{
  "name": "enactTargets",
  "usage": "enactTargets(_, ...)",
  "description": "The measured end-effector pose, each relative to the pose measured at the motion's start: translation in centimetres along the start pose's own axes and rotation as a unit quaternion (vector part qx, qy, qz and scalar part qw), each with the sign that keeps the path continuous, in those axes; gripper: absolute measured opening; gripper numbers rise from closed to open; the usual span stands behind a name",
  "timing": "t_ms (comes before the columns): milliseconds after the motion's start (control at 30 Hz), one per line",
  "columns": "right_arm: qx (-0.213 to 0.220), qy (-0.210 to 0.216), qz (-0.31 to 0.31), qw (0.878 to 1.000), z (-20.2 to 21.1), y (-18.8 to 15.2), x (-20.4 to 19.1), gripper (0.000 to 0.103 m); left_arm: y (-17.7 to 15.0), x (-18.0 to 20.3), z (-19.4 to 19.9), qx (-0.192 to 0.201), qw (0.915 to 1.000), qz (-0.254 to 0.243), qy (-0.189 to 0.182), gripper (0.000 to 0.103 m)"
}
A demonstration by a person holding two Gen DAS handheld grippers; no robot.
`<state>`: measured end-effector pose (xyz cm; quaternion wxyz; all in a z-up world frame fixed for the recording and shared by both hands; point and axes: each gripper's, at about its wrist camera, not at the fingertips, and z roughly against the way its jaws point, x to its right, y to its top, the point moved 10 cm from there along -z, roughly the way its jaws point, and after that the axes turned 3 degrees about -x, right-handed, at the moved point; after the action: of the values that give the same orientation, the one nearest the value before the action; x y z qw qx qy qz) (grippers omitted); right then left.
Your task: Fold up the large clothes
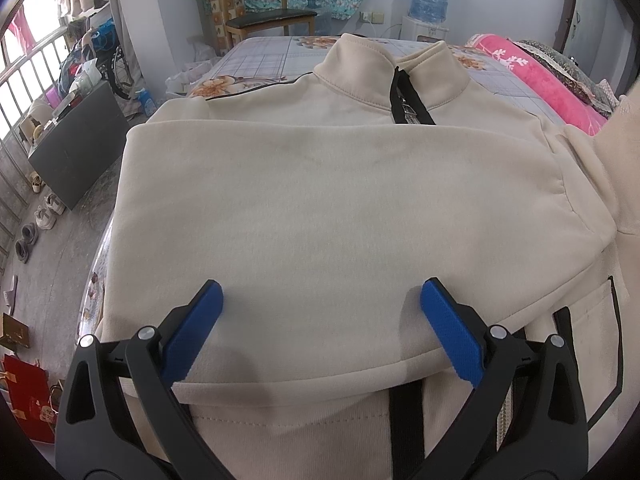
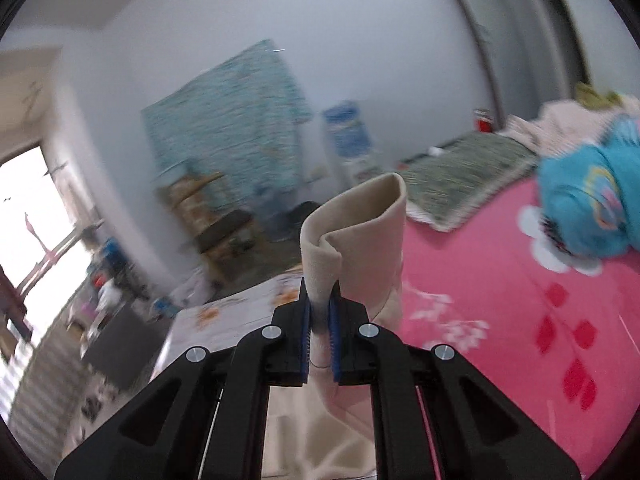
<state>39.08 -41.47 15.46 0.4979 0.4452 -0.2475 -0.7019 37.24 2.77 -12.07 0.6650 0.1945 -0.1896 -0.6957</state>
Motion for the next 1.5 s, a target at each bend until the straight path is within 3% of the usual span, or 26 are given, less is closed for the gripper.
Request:
enactTargets(233, -0.023, 0.043, 0.049, 0.998, -0.7, -1.9, -8.3, 0.008, 0.1, 0.2, 0.1, 0.001, 1.0, 0.0, -0.001, 0.096)
enactTargets(467, -0.045, 0.043, 0.058, 0.996, -2.2, -3.6, -11.2, 0.008, 0.2, 0.2, 0.2, 0.004, 1.0, 0.003, -0.006, 0.096)
enactTargets(700, -0.053, 0.054, 0.047, 0.996, -2.9, -5.0, -13.6, 0.008, 0.0, -1.6, 3.1, 0.024, 0.9972, 0.05, -0.05, 0.093)
enactTargets(867, -0.07, 0.08, 0.062, 0.992, -3.8, -7.1, -17.6, 0.008, -1.0, -4.4, 5.9, 0.031, 0.9965, 0.06, -0.05, 0.061)
enactTargets(1067, -0.104, 0.122, 0.103, 0.982, -6.2, -11.9, -24.3, 0.008, -3.4, -7.9, 5.4, 0.007, 0.9947, 0.081, -0.062, 0.028)
enactTargets(1167, -0.131, 0.147, 0.12, 0.973, -8.2, -16.1, -27.9, 0.008, -4.4, -8.7, 4.8, -0.004, 0.994, 0.086, -0.067, 0.019)
enactTargets(1267, -0.168, 0.161, 0.14, 0.962, -10.7, -20.9, -30.6, 0.008, -4.7, -9.0, 4.8, -0.007, 0.9935, 0.09, -0.069, 0.017)
enactTargets(1333, -0.217, 0.178, 0.154, 0.947, -12.5, -24.8, -32.2, 0.012, -4.6, -9.0, 4.8, -0.007, 0.9932, 0.093, -0.069, 0.017)
enactTargets(1400, -0.295, 0.191, 0.166, 0.921, -14.3, -29.7, -33.1, 0.022, -4.6, -9.1, 4.8, -0.011, 0.9923, 0.099, -0.074, 0.017)
enactTargets(1433, -0.331, 0.192, 0.17, 0.908, -14.8, -31.6, -33.2, 0.033, -4.5, -9.0, 4.9, -0.012, 0.9916, 0.101, -0.079, 0.017)
enactTargets(1500, -0.357, 0.2, 0.174, 0.896, -14.7, -32.9, -32.7, 0.041, -4.2, -8.6, 5.5, -0.011, 0.9905, 0.099, -0.094, 0.017)
